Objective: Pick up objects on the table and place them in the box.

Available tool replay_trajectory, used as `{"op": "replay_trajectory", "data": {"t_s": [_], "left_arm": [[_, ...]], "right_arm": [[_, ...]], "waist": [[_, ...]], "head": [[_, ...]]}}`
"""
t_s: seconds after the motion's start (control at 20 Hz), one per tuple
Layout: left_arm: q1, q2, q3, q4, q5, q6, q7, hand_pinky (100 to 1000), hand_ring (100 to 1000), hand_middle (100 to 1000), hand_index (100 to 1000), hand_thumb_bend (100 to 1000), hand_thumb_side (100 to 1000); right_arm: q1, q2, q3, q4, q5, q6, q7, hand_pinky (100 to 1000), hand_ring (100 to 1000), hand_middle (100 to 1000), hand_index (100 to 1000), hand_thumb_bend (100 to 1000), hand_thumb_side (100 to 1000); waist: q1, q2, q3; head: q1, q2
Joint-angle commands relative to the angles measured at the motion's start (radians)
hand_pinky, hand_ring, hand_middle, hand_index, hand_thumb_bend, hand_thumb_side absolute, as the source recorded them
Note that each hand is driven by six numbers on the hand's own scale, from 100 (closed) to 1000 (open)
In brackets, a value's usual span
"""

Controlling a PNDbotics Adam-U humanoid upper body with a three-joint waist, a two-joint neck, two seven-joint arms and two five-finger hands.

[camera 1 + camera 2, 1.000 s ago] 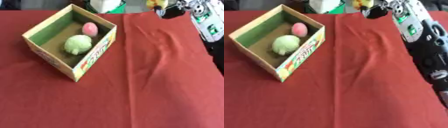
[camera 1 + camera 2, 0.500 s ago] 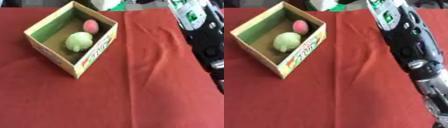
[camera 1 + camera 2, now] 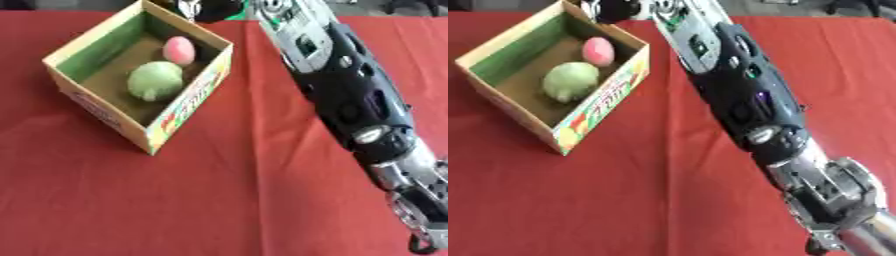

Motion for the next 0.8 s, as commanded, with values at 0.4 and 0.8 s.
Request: {"op": "replay_trajectory", "data": {"t_s": [0.4,0.8], "left_arm": [[-0.024,0.009,0.003,-0.016,0.017,-0.011,0.016,618,769,769,835,393,1000],[-0.02,0.008,0.003,-0.016,0.014,-0.005,0.01,617,768,768,831,387,1000]], "right_arm": [[0.007,0.097,0.018,0.172,0.078,-0.039,-0.025,789,1000,651,753,100,169],[-0.014,0.092,-0.002,0.235,0.088,-0.142,0.057,822,1000,847,898,100,676]], "waist": [[0.001,-0.015,0.018],[-0.004,-0.014,0.021]], "head": [[-0.021,-0.001],[-0.012,0.002]]}}
